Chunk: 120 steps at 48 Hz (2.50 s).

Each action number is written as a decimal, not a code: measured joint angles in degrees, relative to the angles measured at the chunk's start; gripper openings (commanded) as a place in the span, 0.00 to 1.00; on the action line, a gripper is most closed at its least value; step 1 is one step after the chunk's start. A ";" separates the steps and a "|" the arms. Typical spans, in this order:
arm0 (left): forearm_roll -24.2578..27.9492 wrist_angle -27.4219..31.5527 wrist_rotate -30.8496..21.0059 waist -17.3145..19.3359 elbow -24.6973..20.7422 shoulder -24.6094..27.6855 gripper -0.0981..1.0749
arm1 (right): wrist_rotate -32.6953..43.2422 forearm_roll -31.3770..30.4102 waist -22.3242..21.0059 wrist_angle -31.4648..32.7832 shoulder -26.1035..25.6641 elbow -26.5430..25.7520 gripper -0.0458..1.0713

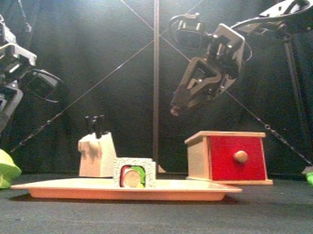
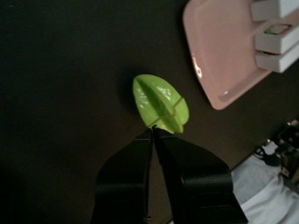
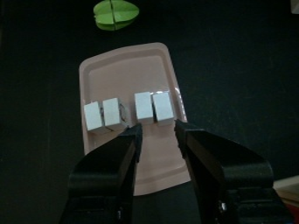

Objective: Grab starfruit

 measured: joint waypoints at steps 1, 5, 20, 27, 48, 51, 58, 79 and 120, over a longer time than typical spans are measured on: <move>0.79 0.18 -0.88 0.00 -0.09 0.00 0.54 | 0.00 0.00 0.00 0.00 0.00 0.00 0.71; 4.31 0.26 -4.57 -0.53 -0.62 0.09 0.57 | 0.00 0.00 0.00 0.09 0.00 0.00 0.71; 9.23 0.26 -13.18 -3.43 -1.93 4.13 0.82 | 0.00 0.00 0.00 0.00 0.00 0.00 0.71; 7.03 -2.02 -13.45 -4.66 -2.64 6.68 0.91 | 0.00 -0.09 0.09 0.00 0.00 0.00 0.71; 1.32 -5.27 -13.36 -6.15 -3.78 14.59 0.92 | 0.00 -0.09 0.00 0.09 0.00 0.00 0.71; 0.35 -5.36 -12.83 -6.33 -3.96 15.64 0.92 | 0.00 -0.09 0.00 0.00 0.00 0.00 0.71; -1.49 -5.62 -12.92 -6.42 -4.39 17.93 0.92 | 0.00 -0.09 0.00 0.00 0.09 0.00 0.71; -0.88 -7.47 -12.04 -6.42 -4.39 18.46 0.80 | 0.00 -0.44 0.00 0.09 0.00 0.00 0.71; 0.70 -2.81 -12.22 -6.77 -4.48 13.27 0.65 | 0.00 -0.53 0.00 0.09 0.00 0.00 0.71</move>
